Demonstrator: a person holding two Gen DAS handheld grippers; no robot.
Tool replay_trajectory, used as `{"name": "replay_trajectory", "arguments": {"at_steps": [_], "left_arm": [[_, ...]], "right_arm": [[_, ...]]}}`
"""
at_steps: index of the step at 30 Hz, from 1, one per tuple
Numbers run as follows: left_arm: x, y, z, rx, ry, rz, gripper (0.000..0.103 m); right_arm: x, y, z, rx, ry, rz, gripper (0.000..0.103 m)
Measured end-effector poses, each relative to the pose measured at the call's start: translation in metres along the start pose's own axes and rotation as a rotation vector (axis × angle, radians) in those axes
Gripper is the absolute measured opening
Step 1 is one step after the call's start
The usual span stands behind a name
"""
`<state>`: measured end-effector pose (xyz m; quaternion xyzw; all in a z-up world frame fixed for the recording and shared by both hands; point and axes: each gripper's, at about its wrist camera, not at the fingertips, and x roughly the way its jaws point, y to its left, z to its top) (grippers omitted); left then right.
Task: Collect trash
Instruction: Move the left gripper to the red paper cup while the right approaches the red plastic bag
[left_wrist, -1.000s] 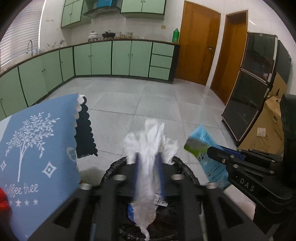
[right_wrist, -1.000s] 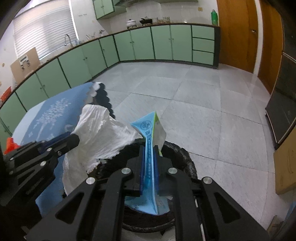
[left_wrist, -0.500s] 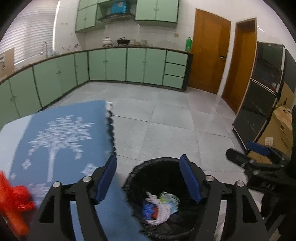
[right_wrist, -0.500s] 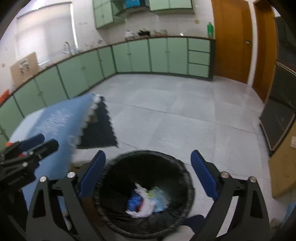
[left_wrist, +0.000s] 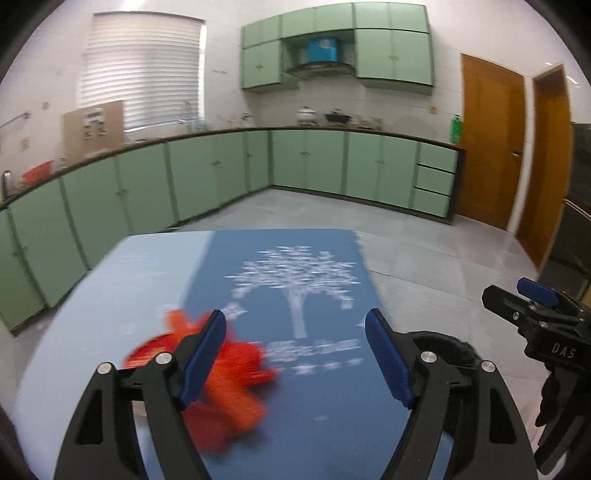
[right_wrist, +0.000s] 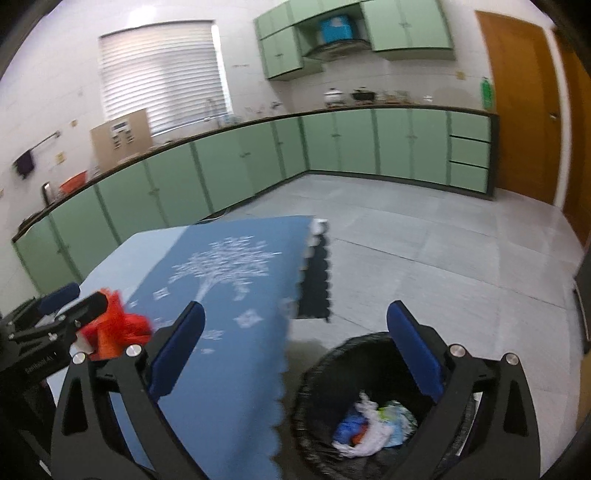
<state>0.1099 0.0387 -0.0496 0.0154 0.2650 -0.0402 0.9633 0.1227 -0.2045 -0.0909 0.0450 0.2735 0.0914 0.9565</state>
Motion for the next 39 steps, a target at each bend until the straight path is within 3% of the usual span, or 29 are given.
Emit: {"name": "replay_trajectory", "arguments": {"at_steps": [8,15,33,39], "left_arm": [[-0.014,0.075,-0.025,-0.064,0.012,0.14,0.076],[-0.001,0.112,-0.042,-0.128,0.075,0.153,0.078],[0.051,0.13,-0.063,-0.195,0.21,0.163,0.081],[0.061,0.138,-0.067,-0.237,0.252,0.129,0.078]], "right_arm": [[0.018,0.075,-0.003,-0.084,0.027,0.124,0.096],[0.036,0.112,-0.009,-0.117,0.061,0.152,0.096],[0.064,0.133,-0.014,-0.163,0.112,0.162,0.096],[0.072,0.135,-0.014,-0.166,0.126,0.17,0.096]]}}
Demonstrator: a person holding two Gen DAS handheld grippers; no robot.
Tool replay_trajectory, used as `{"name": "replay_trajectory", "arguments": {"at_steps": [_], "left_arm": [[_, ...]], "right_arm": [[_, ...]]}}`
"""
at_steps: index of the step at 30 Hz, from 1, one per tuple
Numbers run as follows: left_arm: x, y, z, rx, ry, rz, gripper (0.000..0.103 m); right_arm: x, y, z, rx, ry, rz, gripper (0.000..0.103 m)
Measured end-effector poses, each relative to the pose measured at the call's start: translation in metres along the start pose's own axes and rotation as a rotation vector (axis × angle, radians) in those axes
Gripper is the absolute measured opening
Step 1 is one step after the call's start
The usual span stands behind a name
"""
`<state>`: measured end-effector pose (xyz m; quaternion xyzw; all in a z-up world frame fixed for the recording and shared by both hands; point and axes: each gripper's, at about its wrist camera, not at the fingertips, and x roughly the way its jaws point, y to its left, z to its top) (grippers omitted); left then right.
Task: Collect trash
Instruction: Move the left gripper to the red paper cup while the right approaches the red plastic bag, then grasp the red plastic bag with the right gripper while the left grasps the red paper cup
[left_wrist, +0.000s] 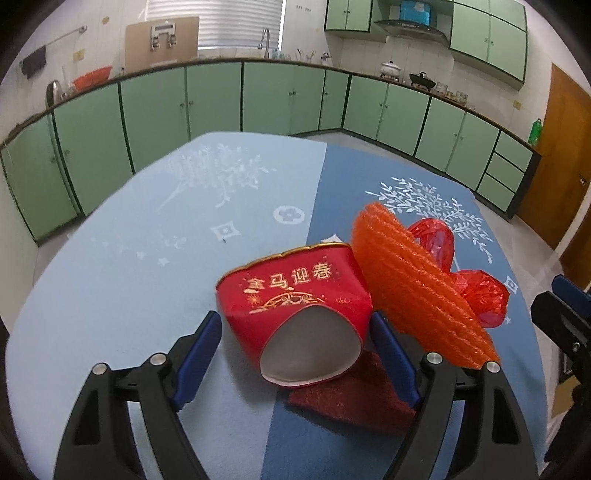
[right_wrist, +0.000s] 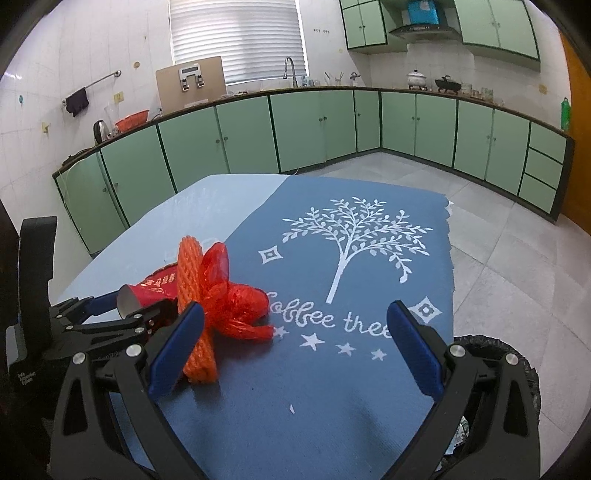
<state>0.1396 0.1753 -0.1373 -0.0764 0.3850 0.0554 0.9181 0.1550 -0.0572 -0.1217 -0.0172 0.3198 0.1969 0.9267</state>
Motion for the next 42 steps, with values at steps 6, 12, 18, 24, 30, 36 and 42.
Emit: {"name": "replay_trajectory", "arguments": {"at_steps": [6,12,18,24,30,36,42], "left_arm": [[-0.003,0.006,0.0,-0.023,-0.013,-0.014,0.075],[-0.019,0.014,0.004,-0.02,-0.056,0.005,0.073],[-0.025,0.027,0.005,-0.039,-0.064,0.022,0.072],[-0.021,0.033,0.002,-0.038,-0.043,0.021,0.072],[-0.012,0.034,0.005,-0.039,-0.015,0.007,0.076],[0.003,0.035,0.006,-0.077,0.034,0.0,0.079],[0.011,0.035,0.005,-0.104,0.051,0.005,0.076]], "right_arm": [[0.007,0.003,0.003,-0.008,0.01,0.025,0.096],[0.016,0.009,0.008,-0.01,0.032,0.078,0.085],[0.03,0.02,0.008,-0.022,0.079,0.118,0.071],[0.046,0.027,0.001,-0.008,0.159,0.185,0.042],[0.038,0.027,0.002,-0.021,0.149,0.214,0.013],[0.029,0.025,0.007,-0.016,0.136,0.219,0.013],[0.018,0.024,0.01,-0.027,0.1,0.182,0.013]]}}
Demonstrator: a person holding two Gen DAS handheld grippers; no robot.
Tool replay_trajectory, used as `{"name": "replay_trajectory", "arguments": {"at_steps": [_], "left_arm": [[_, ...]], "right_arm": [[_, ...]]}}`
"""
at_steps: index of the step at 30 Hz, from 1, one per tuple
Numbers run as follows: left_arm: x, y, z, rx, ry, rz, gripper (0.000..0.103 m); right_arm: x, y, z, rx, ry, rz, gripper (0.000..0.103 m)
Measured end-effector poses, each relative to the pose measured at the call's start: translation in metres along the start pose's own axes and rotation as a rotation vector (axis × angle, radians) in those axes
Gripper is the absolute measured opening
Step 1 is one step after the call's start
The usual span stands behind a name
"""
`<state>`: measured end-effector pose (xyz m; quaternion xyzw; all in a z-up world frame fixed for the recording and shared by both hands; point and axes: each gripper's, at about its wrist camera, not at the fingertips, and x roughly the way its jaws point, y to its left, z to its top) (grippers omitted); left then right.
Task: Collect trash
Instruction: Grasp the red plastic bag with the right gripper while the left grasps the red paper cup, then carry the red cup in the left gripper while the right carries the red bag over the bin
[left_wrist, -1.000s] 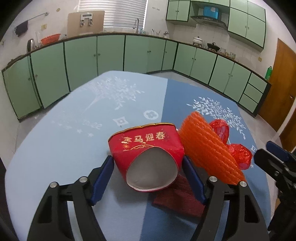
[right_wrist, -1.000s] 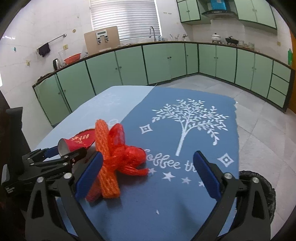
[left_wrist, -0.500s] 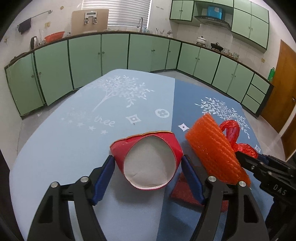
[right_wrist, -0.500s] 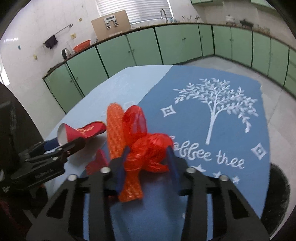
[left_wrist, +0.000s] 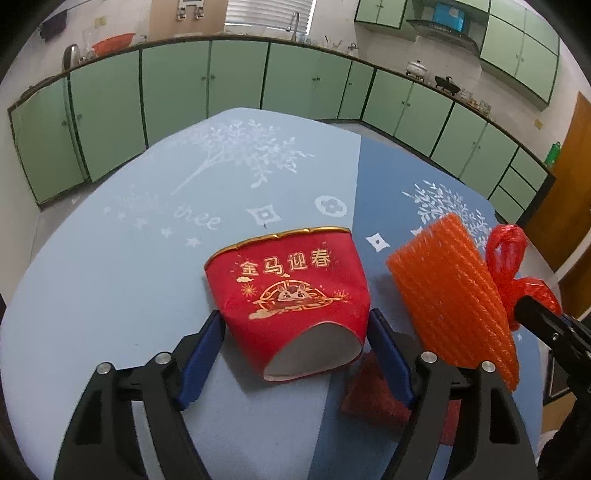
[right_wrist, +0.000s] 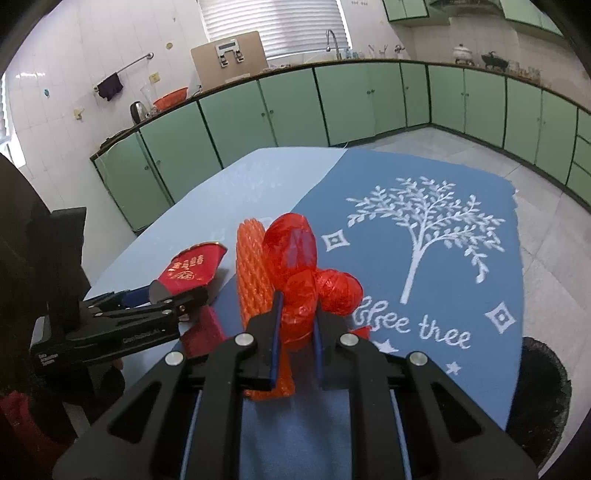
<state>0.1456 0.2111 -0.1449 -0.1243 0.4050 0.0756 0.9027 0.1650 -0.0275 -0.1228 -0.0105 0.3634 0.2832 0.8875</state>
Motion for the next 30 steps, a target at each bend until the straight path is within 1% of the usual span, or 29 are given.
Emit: {"name": "replay_trajectory", "arguments": {"at_steps": [6,15,21,30], "left_arm": [[-0.015,-0.001,0.0,0.007,-0.046,-0.001,0.07],[-0.055,-0.014,0.008,0.046,-0.143,-0.03,0.07],[-0.082,-0.037,0.014,0.081,-0.194,-0.085,0.069],[-0.098,-0.082,0.012,0.154,-0.219,-0.16,0.069]], "right_arm": [[-0.009,-0.005,0.006,0.003,-0.034,-0.034,0.013],[-0.034,-0.006,0.015,-0.005,-0.092,-0.05,0.013],[-0.06,-0.011,0.019,0.002,-0.132,-0.07,0.013],[-0.098,-0.031,0.012,0.042,-0.174,-0.109,0.013]]}}
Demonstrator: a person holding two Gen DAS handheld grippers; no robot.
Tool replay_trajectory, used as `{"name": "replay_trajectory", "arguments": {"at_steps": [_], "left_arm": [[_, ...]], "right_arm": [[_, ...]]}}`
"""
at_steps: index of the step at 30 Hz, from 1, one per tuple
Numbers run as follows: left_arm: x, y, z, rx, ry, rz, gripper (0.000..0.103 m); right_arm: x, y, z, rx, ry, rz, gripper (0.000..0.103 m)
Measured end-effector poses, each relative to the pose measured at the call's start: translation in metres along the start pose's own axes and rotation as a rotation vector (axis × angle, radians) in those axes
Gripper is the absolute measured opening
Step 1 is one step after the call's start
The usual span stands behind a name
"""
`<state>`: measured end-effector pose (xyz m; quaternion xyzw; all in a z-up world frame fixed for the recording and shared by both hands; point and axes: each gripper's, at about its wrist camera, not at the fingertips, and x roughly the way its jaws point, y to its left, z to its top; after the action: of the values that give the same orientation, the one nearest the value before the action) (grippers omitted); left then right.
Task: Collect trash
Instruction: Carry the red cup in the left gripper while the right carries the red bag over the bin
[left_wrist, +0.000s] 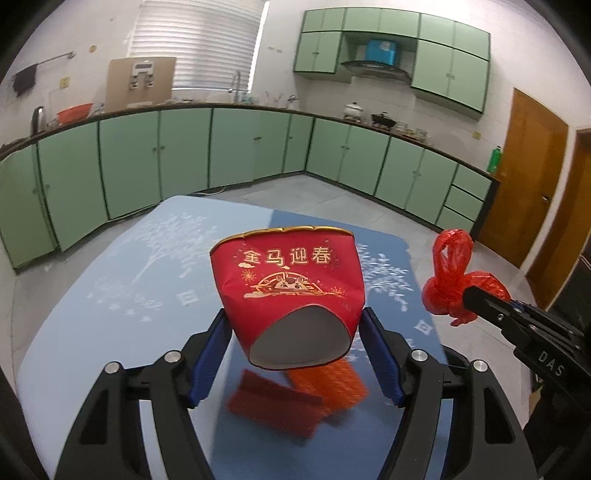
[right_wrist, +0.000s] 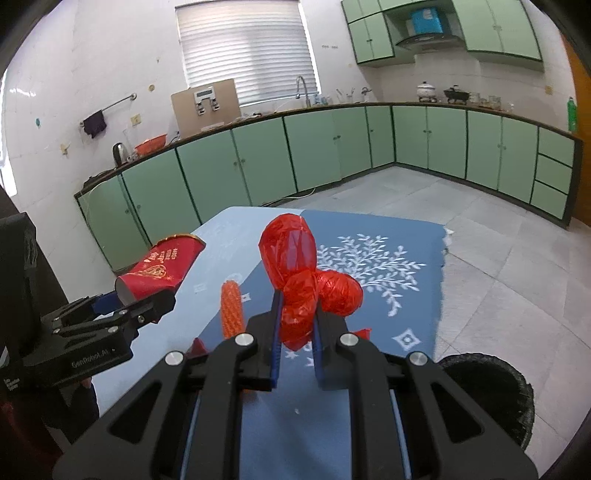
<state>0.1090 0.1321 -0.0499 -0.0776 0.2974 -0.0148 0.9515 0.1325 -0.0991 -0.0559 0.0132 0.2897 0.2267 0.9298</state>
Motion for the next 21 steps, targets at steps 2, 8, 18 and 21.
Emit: {"name": "replay_trajectory", "arguments": {"at_steps": [2,8,18,21], "left_arm": [[0.0,-0.01,0.001,0.011,-0.002,-0.017,0.069],[0.005,-0.045,0.002,0.052,-0.005,-0.076,0.069],[0.027,-0.111,-0.008,0.127,0.044,-0.201,0.05],[0.047,-0.125,-0.021,0.177,0.093,-0.179,0.05]], "right_arm": [[-0.008,-0.007,-0.001,0.006,-0.006,-0.015,0.013],[-0.034,-0.031,-0.006,0.027,-0.027,-0.069,0.013],[-0.067,-0.081,-0.025,0.098,-0.044,-0.159,0.013],[-0.068,-0.091,-0.033,0.12,-0.033,-0.176,0.013]]}}
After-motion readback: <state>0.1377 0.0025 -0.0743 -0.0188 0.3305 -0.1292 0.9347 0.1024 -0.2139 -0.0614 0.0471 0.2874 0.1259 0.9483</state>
